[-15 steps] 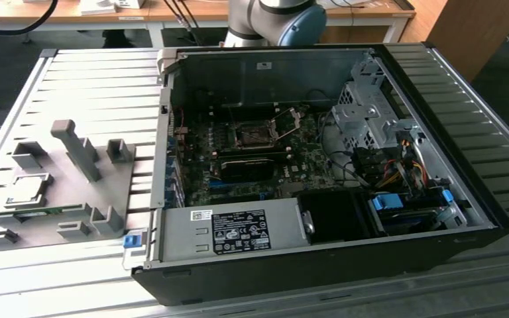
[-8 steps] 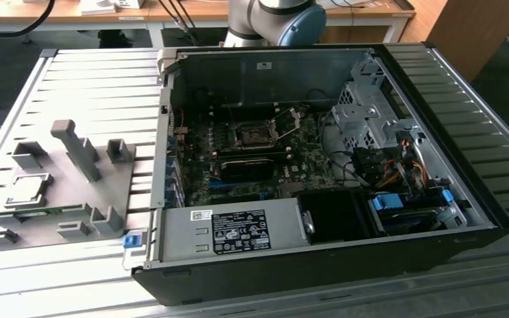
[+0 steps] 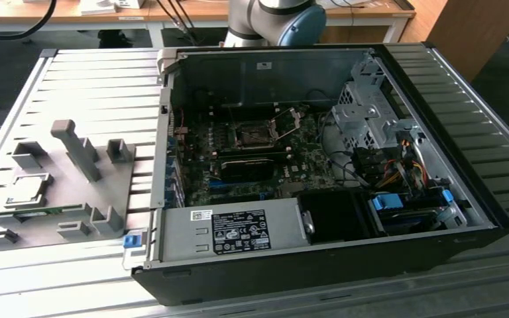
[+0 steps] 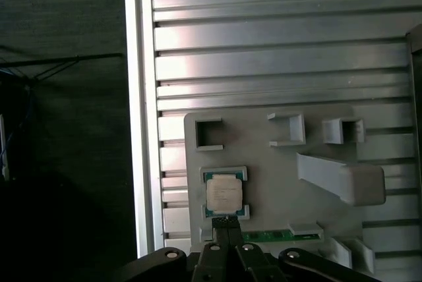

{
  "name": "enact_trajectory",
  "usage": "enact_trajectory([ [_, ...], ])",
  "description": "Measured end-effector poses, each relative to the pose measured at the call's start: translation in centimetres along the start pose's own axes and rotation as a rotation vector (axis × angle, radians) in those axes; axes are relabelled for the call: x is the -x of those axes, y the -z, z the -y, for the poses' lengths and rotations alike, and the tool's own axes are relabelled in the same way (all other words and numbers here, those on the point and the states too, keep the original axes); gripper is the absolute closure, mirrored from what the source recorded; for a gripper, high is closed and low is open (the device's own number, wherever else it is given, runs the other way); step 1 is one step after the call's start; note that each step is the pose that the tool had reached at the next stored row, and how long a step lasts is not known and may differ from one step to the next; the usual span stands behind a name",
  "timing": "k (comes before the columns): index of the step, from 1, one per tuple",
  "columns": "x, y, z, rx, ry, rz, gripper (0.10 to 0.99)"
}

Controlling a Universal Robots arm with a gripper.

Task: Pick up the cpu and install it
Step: 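Pick up the cpu and move it towards the insertion slot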

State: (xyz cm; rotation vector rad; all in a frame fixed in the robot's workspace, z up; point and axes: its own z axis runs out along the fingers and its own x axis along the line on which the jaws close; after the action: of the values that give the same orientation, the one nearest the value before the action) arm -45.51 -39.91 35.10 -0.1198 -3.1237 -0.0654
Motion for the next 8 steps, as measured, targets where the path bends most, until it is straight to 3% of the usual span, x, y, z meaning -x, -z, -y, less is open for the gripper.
enact_trajectory([
  [8,0.02,-0.43,0.21,0.0,0.0,-0.0005,0.98],
])
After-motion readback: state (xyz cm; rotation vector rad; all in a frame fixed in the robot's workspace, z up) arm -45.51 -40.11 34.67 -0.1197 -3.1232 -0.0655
